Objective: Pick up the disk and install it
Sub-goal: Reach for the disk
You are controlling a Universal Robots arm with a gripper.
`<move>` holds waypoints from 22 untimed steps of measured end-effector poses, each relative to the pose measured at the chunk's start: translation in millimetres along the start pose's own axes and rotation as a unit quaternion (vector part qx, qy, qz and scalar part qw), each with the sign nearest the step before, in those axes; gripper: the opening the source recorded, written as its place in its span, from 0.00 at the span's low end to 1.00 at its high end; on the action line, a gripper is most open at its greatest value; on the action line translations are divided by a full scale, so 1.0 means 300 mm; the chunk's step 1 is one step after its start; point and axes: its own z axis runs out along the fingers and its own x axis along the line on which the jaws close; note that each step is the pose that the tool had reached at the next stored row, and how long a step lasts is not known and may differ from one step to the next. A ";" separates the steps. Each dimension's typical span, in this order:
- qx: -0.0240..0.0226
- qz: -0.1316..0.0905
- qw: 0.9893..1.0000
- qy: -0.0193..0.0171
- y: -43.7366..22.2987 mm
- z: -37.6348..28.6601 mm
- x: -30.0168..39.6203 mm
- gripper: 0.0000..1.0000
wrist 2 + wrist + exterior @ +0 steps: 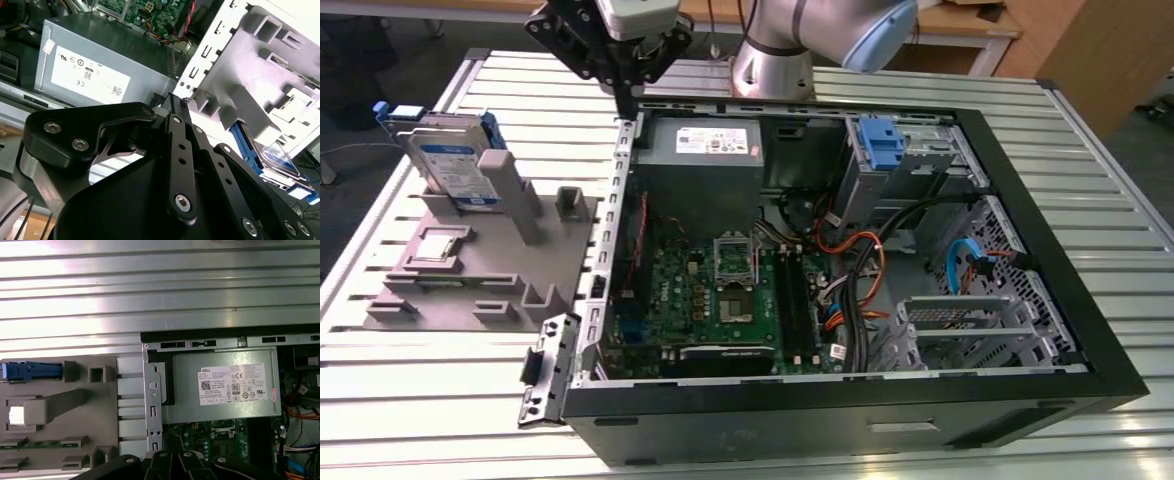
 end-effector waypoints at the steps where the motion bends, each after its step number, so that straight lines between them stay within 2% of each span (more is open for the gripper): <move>1: 0.000 0.000 1.000 0.000 0.000 0.000 0.006 0.10; 22: 0.000 0.000 1.000 0.000 0.002 0.005 0.138 0.10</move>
